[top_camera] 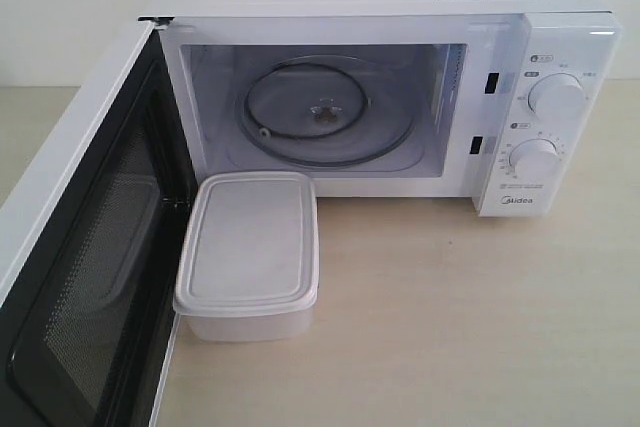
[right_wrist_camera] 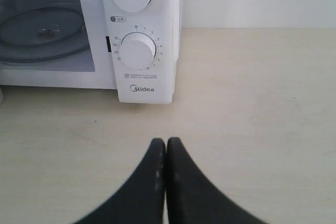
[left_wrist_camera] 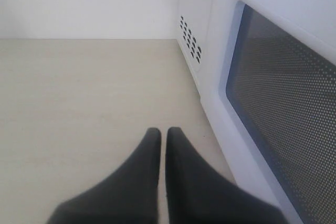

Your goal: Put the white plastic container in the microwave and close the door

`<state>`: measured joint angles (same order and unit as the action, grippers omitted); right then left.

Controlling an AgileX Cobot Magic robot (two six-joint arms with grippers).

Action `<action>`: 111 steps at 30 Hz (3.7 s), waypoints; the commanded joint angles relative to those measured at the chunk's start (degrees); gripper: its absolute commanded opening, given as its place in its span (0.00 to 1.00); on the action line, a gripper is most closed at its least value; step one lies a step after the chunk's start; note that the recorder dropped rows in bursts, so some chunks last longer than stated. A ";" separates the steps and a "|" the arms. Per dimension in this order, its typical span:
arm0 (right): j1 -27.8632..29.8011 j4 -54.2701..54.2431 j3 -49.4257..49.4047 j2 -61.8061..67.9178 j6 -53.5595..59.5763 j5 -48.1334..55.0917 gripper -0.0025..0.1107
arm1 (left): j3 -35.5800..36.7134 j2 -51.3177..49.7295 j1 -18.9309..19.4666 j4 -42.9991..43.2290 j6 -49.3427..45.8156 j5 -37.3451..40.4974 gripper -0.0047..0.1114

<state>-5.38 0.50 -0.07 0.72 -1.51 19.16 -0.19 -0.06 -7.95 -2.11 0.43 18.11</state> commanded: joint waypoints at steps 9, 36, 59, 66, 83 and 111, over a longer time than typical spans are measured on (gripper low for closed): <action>0.20 -2.72 5.84 -0.22 -1.89 -0.91 0.02 | 0.19 0.06 0.27 0.18 -0.03 -0.08 0.08; 0.20 -2.96 27.17 7.86 -14.64 -37.38 0.02 | 0.19 0.06 0.27 0.18 -0.03 -0.08 0.08; -20.20 -2.91 38.71 58.39 -20.65 -19.16 0.02 | 0.19 0.06 0.27 0.18 -0.03 -0.08 0.08; -23.31 0.77 38.71 70.28 -30.71 -23.35 0.02 | 0.19 0.06 0.27 0.18 -0.03 -0.08 0.08; -23.14 28.61 37.40 77.17 -56.61 -35.06 0.02 | 0.19 0.06 0.27 0.18 -0.03 -0.08 0.08; -19.02 -60.74 49.64 76.57 43.35 23.50 0.02 | 0.19 0.06 0.27 0.18 -0.03 -0.08 0.08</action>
<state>-26.90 -48.16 50.70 77.72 31.23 42.46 -0.19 -0.06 -7.95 -2.11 0.43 18.11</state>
